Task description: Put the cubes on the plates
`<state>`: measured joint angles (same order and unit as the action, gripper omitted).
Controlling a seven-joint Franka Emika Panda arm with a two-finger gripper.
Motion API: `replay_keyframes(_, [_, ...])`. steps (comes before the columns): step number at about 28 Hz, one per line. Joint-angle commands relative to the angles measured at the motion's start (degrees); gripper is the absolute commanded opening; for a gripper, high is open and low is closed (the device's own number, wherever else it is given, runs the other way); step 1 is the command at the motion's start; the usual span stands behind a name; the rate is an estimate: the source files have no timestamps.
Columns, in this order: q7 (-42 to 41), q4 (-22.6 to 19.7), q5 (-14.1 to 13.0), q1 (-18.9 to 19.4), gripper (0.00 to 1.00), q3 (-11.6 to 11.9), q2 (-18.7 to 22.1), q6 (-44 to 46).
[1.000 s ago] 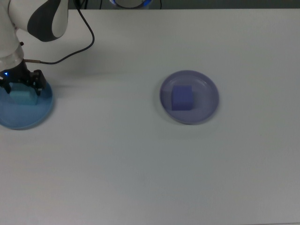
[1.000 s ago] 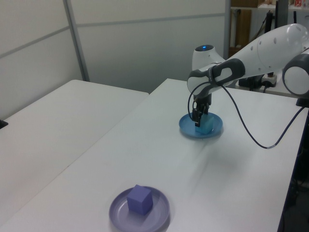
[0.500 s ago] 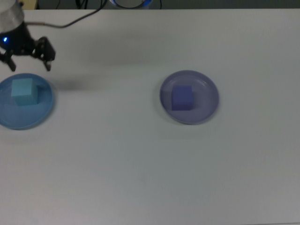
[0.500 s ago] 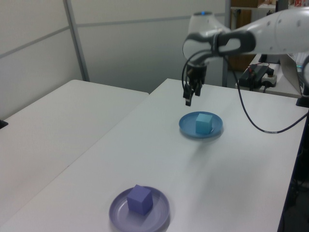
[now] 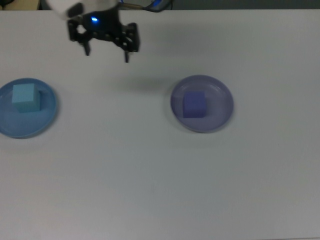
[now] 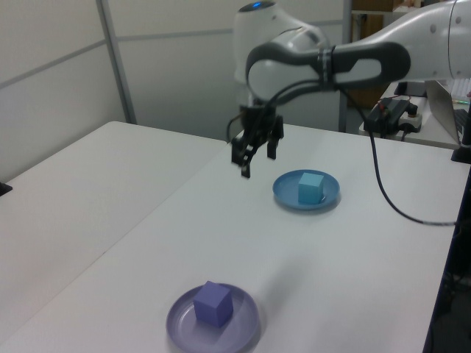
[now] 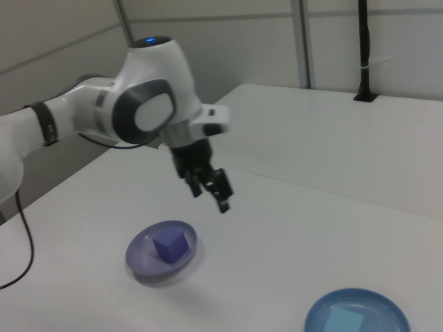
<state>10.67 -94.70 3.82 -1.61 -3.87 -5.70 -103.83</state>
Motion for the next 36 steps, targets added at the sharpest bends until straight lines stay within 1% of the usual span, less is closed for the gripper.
replay_keyframes(1, [5.2, -3.3, 3.7, -0.1, 1.00, -3.8, 1.7, 1.4])
replay_keyframes(8, [-0.4, -3.6, 2.9, -0.7, 1.00, -3.2, 5.2, 2.8])
replay_keyframes(12, [-2.0, -3.2, 2.7, -1.1, 1.00, -3.0, 5.2, 3.5])
replay_keyframes(14, [-2.8, -2.9, 2.3, -1.2, 1.00, -2.2, 5.3, 3.5])
replay_keyframes(15, [-3.6, -2.9, 1.5, -1.2, 1.00, -1.3, 6.0, 3.5])
replay_keyframes(17, [-4.3, -2.9, 0.4, -1.2, 1.00, -0.6, 6.6, 3.6])
replay_keyframes(20, [-4.7, -3.1, 0.0, -1.2, 1.00, -0.4, 6.9, 3.7])
replay_keyframes(27, [-4.4, -2.4, -0.4, -1.2, 1.00, -0.3, 6.1, 3.5])
replay_keyframes(29, [-4.3, -2.0, -1.7, -1.3, 1.00, -0.3, 5.8, 3.6])
replay_keyframes(30, [-4.3, -1.9, -2.9, -1.3, 1.00, -0.3, 5.7, 3.7])
replay_keyframes(31, [-4.5, -2.0, -4.9, -1.5, 1.00, -0.3, 5.7, 3.7])
replay_keyframes(36, [-4.6, -2.0, -5.5, -1.6, 1.00, -0.3, 5.3, 3.8])
